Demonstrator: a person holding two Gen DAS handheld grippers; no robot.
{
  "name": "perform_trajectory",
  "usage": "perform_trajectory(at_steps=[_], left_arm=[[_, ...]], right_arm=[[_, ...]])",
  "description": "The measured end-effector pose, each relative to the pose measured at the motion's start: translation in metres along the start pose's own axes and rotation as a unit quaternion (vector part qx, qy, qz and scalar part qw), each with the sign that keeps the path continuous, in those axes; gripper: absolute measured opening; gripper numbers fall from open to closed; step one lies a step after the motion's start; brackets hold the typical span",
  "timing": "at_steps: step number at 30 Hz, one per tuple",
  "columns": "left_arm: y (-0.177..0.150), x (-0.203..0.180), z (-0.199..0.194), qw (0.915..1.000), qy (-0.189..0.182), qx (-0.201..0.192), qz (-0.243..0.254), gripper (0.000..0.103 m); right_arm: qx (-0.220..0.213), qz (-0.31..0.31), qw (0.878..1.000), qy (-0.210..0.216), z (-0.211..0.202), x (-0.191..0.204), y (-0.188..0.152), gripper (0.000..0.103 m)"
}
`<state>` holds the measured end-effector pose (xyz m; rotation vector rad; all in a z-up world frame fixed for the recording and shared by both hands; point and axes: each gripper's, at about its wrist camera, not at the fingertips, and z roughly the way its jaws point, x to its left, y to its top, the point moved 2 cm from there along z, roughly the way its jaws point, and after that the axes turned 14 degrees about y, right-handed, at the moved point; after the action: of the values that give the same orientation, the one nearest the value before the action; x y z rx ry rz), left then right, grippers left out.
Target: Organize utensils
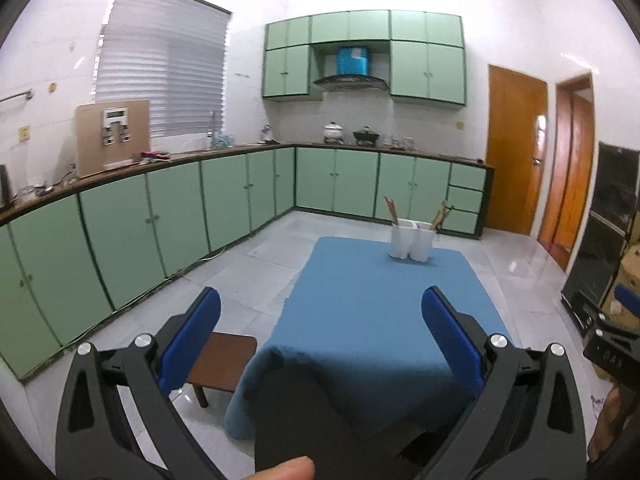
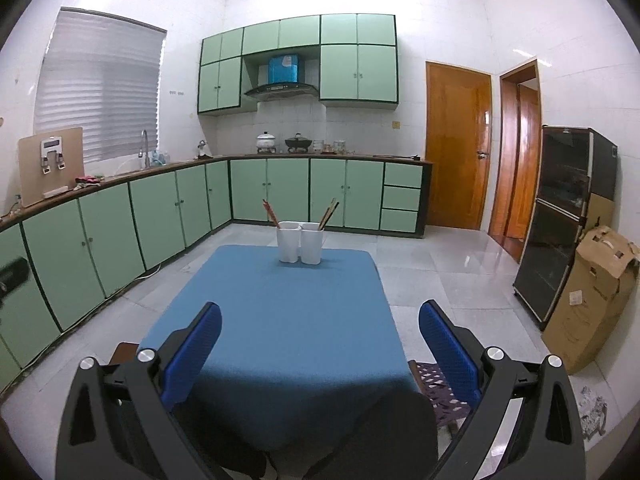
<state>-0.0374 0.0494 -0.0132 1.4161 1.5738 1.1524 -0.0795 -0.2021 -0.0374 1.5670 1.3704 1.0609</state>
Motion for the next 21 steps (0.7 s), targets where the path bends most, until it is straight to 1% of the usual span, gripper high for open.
perform_trajectory(at_steps=[3, 8, 12, 21], left_arm=[[-0.001, 0.011, -0.010, 0.9998, 0.014, -0.003, -0.013, 0.098], [-0.001, 0.012, -0.016, 0.9992, 0.036, -0.012, -0.009, 0.098], [-0.001, 0.009, -0.016, 0.9990, 0.040, -0.014, -0.010, 0.098], [-0.002, 0.006, -0.020, 0.9991, 0.040, -0.016, -0.007, 0.098]], right_arm=[[-0.004, 0.003, 1.000, 0.003, -0.006, -0.002, 0.000, 0.097], [-0.019, 0.006, 1.000, 0.005, -0.011, -0.002, 0.004, 0.097], [-0.027, 0.007, 1.000, 0.004, -0.013, -0.001, 0.002, 0.097], [-0.026, 0.007, 1.000, 0.002, -0.015, -0.002, -0.003, 0.097]])
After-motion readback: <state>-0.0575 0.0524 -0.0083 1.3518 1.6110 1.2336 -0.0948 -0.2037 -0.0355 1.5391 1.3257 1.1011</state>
